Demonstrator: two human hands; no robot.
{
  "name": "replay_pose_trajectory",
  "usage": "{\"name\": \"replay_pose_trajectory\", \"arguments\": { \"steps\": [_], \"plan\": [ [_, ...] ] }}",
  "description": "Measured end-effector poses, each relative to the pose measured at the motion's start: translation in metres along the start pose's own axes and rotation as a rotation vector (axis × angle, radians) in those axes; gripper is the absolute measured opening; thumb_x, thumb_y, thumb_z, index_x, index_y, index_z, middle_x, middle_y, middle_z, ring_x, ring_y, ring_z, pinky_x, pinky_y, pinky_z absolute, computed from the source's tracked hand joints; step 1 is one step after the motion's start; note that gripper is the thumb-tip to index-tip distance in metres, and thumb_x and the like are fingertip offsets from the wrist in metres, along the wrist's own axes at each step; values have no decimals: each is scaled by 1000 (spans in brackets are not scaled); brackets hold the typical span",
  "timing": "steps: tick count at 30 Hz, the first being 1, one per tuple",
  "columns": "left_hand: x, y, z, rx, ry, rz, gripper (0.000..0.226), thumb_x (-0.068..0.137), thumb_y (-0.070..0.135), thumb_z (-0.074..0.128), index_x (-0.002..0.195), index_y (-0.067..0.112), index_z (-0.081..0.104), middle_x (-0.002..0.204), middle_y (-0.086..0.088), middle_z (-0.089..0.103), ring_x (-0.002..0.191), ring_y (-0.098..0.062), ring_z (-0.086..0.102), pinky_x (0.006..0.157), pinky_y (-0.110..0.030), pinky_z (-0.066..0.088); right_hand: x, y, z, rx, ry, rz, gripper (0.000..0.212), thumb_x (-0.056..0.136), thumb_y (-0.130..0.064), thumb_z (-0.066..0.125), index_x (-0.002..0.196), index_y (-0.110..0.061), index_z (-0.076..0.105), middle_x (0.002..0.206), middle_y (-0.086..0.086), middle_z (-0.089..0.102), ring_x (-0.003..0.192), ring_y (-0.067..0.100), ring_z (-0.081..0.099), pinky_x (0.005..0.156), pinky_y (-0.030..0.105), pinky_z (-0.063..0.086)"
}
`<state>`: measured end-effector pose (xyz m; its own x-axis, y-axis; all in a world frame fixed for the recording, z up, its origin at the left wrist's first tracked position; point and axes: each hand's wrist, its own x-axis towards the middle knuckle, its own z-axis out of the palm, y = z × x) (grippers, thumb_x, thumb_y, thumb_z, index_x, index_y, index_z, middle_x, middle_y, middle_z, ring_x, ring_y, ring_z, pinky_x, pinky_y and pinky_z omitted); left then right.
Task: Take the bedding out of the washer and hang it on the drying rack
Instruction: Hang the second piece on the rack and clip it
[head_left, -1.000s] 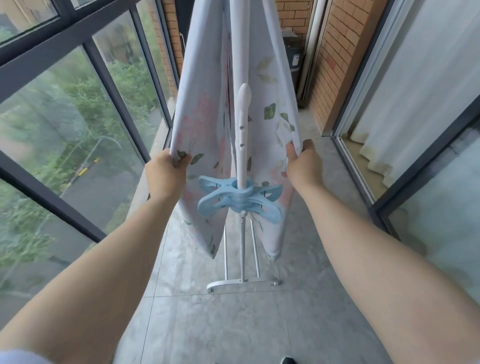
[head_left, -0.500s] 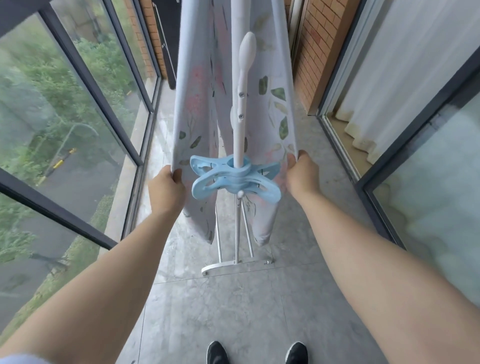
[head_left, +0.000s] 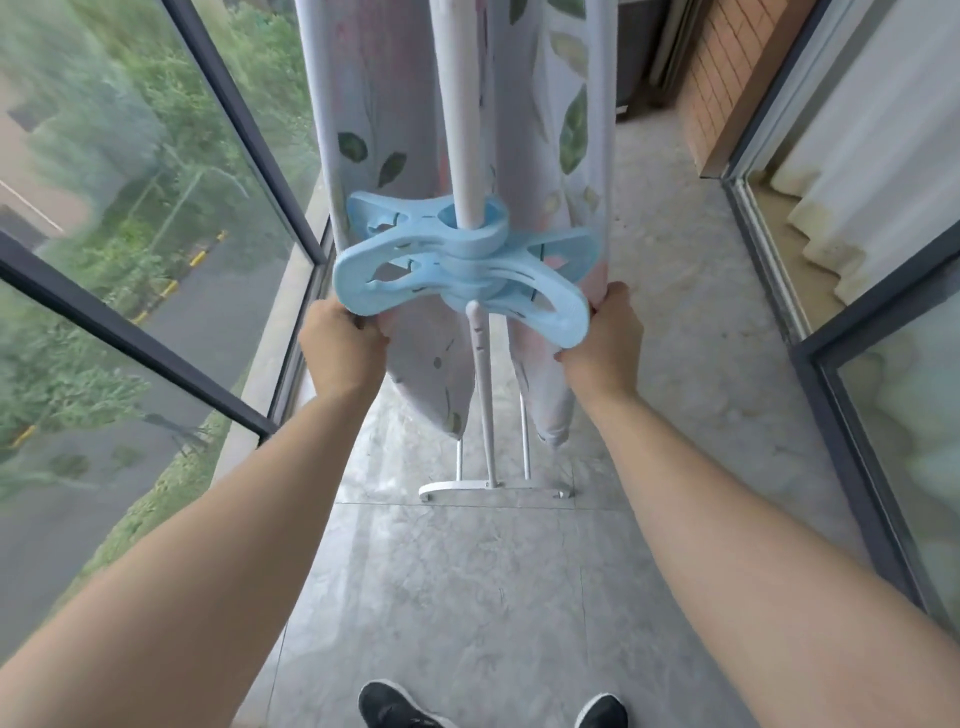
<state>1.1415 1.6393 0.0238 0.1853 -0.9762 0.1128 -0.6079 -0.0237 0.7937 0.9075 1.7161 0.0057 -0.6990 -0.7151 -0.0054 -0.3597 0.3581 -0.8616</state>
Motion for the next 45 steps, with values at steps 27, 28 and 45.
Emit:
{"name": "replay_pose_trajectory", "arguments": {
  "steps": [27,28,45],
  "plan": [
    [-48,-362,311,-26,-11,245,7,98,17,48,95,11,48,77,-1,57,69,-20,53,56,-36,43,-15,360,263,-85,74,-132,10,103,-19,46,102,-13,38,73,-5,48,63,22,53,56,34,46],
    [-54,-366,312,-44,-22,222,4,97,13,48,94,11,46,79,-2,55,70,-17,52,55,-34,40,-20,367,265,-100,69,-135,9,103,-17,46,103,-12,39,73,-5,48,61,18,51,51,31,42],
    [-74,-409,318,-953,-421,-627,28,92,-5,39,99,4,64,107,-12,67,102,-23,67,98,-43,51,-35,436,273,9,-158,5,13,105,-20,45,100,-12,53,90,2,62,79,24,70,66,40,57]
  ]
}}
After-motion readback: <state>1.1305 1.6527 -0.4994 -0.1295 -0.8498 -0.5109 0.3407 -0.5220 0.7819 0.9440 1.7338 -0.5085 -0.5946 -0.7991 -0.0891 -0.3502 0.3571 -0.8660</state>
